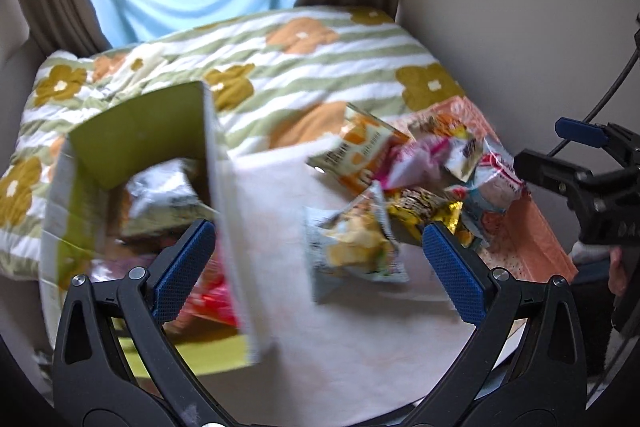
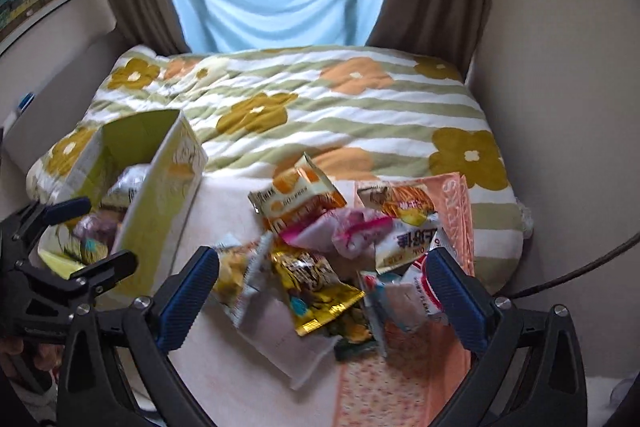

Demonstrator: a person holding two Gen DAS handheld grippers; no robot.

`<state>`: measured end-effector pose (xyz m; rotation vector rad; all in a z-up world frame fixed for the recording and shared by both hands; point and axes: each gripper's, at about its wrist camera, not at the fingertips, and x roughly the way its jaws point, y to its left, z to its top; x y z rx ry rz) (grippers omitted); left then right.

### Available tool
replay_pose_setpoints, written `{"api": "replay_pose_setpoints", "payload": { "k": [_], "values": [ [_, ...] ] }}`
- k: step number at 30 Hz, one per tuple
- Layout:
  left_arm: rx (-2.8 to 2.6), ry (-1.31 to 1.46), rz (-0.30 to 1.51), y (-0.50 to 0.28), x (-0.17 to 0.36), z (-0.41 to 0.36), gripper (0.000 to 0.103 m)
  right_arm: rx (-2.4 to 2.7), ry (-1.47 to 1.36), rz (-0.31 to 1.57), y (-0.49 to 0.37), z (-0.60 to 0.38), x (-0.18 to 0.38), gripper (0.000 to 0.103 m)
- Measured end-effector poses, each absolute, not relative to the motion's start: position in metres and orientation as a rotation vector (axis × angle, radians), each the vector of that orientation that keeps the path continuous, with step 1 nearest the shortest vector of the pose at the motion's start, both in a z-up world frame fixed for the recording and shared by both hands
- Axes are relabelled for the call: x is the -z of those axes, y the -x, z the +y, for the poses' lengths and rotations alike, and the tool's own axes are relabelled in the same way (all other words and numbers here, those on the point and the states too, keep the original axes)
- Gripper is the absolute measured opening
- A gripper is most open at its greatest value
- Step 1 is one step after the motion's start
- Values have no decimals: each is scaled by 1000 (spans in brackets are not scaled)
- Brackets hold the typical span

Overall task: Organize snacks
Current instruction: 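Move both tools back over the remaining snacks on the table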

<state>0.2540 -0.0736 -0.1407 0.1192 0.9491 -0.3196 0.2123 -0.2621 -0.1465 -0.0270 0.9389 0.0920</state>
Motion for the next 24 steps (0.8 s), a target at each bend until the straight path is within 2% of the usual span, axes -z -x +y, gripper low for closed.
{"api": "replay_pose_setpoints", "payload": {
  "k": [7, 14, 24],
  "values": [
    [219, -116, 1042, -254, 170, -123, 103, -180, 140, 1004, -216, -290, 193, 103],
    [146, -120, 1154, -271, 210, -131, 102, -310, 183, 1047, -219, -290, 243, 103],
    [142, -92, 1269, -305, 257, -135, 102, -334, 305, 1037, -224, -269, 278, 103]
  ]
}}
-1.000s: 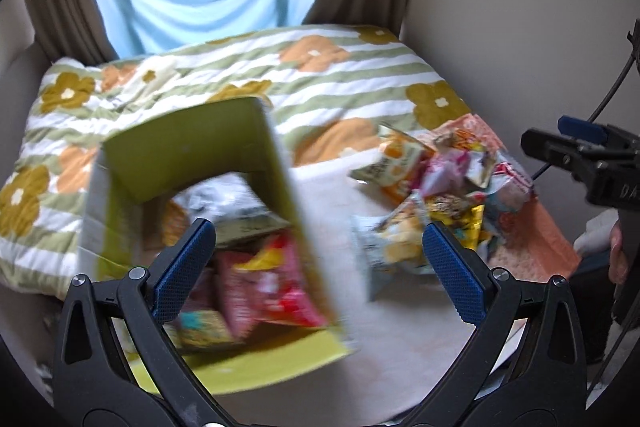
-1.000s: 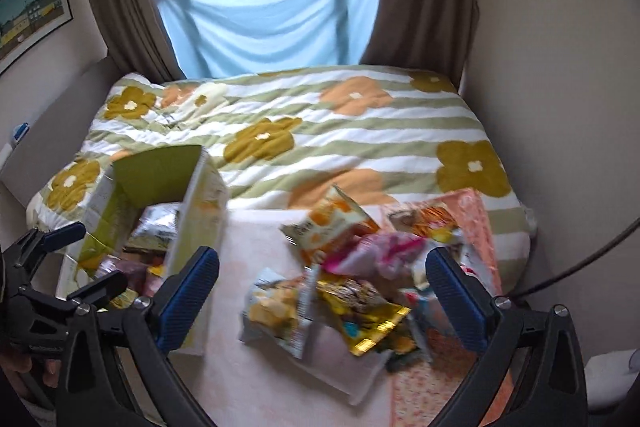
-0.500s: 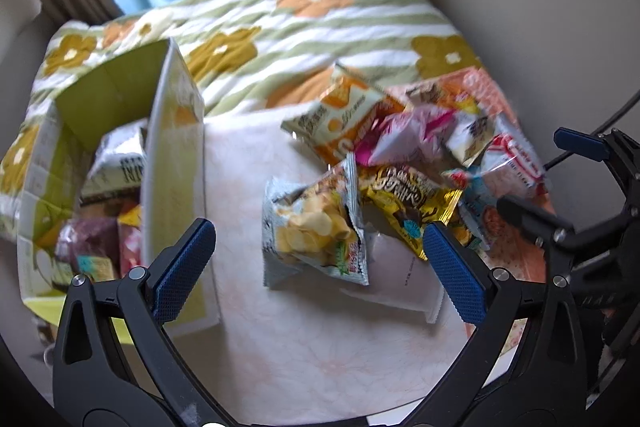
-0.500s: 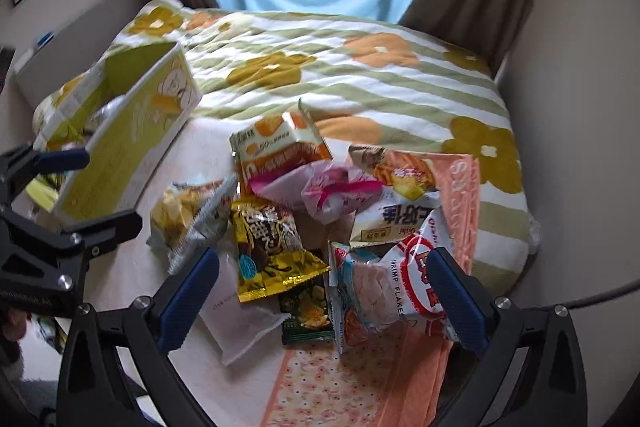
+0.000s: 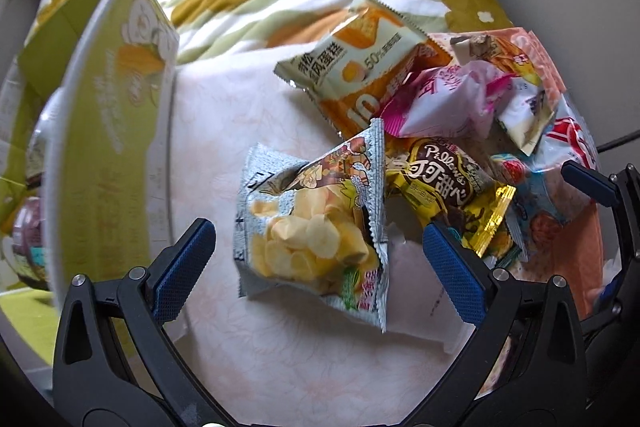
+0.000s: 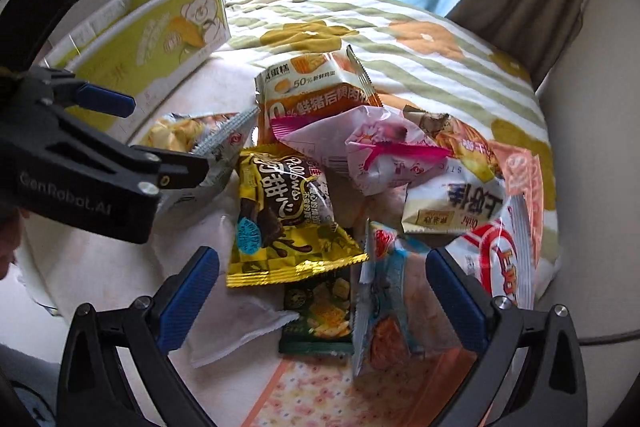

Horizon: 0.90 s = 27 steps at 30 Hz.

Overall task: Organize snacks
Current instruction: 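Move both tools back over the remaining snacks on the table, then grasp the potato chip bag with the left tool while the right tool grasps the yellow-brown bag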

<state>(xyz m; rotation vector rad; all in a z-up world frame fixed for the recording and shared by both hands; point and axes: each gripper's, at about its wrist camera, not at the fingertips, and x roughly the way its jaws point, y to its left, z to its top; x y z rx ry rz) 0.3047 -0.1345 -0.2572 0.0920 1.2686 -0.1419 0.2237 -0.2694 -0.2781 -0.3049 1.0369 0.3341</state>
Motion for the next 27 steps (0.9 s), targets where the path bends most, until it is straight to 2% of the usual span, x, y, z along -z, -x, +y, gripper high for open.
{"api": "replay_pose_setpoints", "payload": {
  "k": [8, 13, 15, 19, 21, 27],
  "values": [
    [122, -87, 1352, -320, 285, -128, 102, -362, 306, 1052, -237, -254, 289, 102],
    [162, -25, 1401, -327, 301, -124, 93, -381, 262, 1072, -244, -253, 296, 102],
    [168, -22, 1394, -327, 301, -124, 89, -384, 264, 1081, -246, -252, 299, 98],
    [174, -7, 1379, -326, 300, -117, 81, -393, 280, 1099, -248, -247, 304, 96],
    [177, 7, 1375, -326, 299, -115, 76, -402, 282, 1111, -250, -245, 306, 87],
    [177, 14, 1370, -325, 296, -111, 73, -420, 281, 1129, -256, -241, 311, 84]
  ]
}}
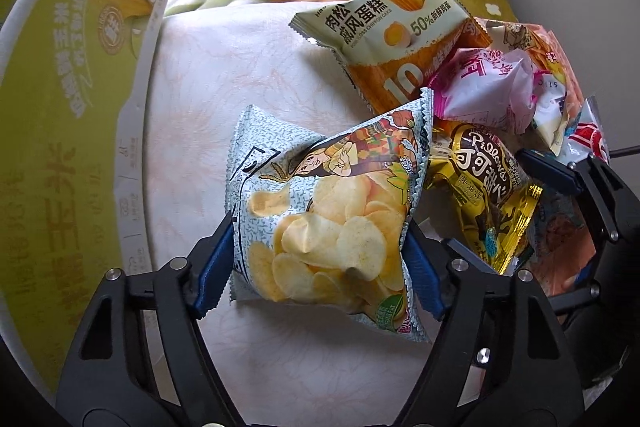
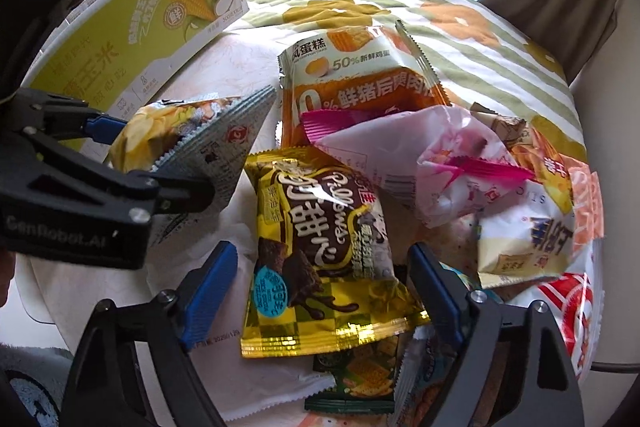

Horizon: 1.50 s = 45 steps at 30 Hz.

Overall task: Organize snacks
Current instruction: 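Grasp the potato chip bag with the left tool while the right tool grasps the yellow-brown bag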

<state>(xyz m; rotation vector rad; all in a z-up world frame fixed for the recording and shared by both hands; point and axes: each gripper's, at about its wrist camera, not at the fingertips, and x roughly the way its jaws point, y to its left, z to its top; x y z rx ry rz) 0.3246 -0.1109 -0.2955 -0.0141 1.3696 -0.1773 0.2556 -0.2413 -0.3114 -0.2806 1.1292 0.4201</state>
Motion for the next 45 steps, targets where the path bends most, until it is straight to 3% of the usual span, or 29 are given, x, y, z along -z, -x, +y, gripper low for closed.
{"api": "replay_pose_setpoints", "payload": {
  "k": [7, 14, 21, 34, 45],
  "values": [
    [169, 24, 1345, -319, 287, -109, 73, -440, 234, 1142, -268, -238, 318, 84],
    [174, 12, 1323, -314, 278, -114, 73, -459, 178, 1155, -270, -234, 324, 62],
    [170, 7, 1297, -308, 269, -114, 73, -443, 152, 1141, -265, -237, 320, 55],
    [150, 18, 1169, -281, 208, -115, 73, -468, 100, 1106, -235, -248, 282, 54],
    [78, 89, 969, -250, 128, -92, 73, -514, 139, 935, -211, -253, 206, 55]
  ]
}}
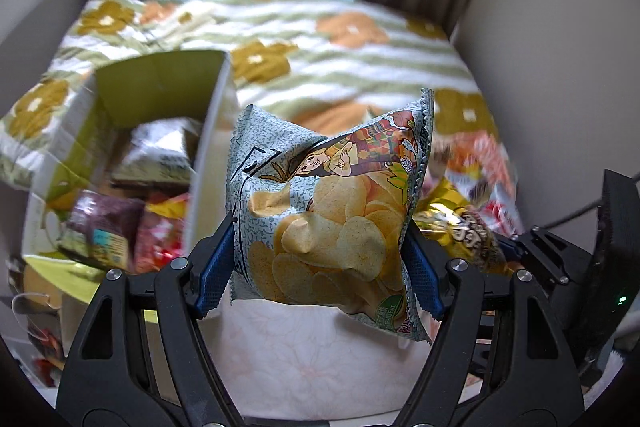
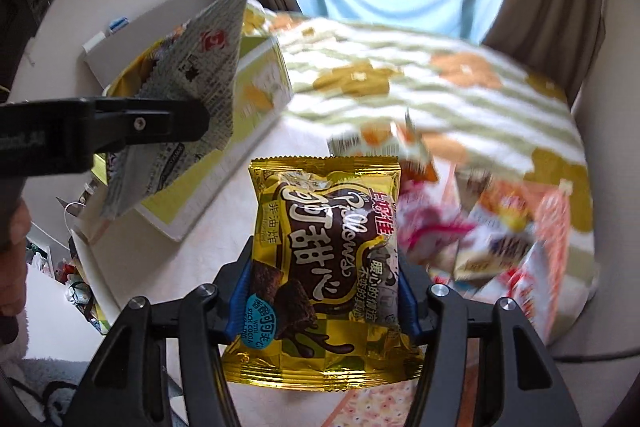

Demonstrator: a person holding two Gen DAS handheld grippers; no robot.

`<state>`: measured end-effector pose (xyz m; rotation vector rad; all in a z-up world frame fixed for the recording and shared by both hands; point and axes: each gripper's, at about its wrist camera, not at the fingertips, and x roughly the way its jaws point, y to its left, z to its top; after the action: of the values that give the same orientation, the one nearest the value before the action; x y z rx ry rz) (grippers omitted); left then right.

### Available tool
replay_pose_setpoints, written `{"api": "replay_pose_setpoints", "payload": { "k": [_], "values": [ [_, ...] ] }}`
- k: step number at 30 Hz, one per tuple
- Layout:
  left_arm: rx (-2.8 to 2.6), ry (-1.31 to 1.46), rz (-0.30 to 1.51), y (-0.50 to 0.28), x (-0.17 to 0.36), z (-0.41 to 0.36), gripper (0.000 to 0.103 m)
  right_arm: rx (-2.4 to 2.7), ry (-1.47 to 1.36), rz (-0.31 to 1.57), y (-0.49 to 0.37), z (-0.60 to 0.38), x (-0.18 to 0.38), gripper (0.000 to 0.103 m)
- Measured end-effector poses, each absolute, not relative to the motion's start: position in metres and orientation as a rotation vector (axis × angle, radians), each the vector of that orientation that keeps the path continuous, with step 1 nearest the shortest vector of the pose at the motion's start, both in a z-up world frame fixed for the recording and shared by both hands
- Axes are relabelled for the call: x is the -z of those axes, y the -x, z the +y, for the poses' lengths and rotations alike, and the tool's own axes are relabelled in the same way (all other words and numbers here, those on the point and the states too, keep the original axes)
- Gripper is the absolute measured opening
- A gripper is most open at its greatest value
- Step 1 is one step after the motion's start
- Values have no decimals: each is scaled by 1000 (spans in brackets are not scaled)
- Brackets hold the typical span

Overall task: Organize snacks
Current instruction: 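Grasp the potato chip bag with the left tool while the right tool grasps the yellow-brown bag, then carry both bags over the yellow box and open both tools to drop them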

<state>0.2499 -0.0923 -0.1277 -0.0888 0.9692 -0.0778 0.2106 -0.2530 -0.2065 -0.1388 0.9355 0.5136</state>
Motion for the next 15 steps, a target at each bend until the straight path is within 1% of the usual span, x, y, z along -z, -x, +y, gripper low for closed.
{"api": "replay_pose_setpoints", "payload": {
  "k": [5, 8, 15],
  "values": [
    [31, 119, 878, -246, 94, -58, 73, -525, 183, 854, -215, -234, 169, 55],
    [11, 128, 855, -249, 83, -31, 73, -536, 184, 827, -218, -218, 152, 55],
    [-4, 121, 849, -269, 76, 46, 73, -533, 212, 759, -229, -147, 134, 55]
  ]
}}
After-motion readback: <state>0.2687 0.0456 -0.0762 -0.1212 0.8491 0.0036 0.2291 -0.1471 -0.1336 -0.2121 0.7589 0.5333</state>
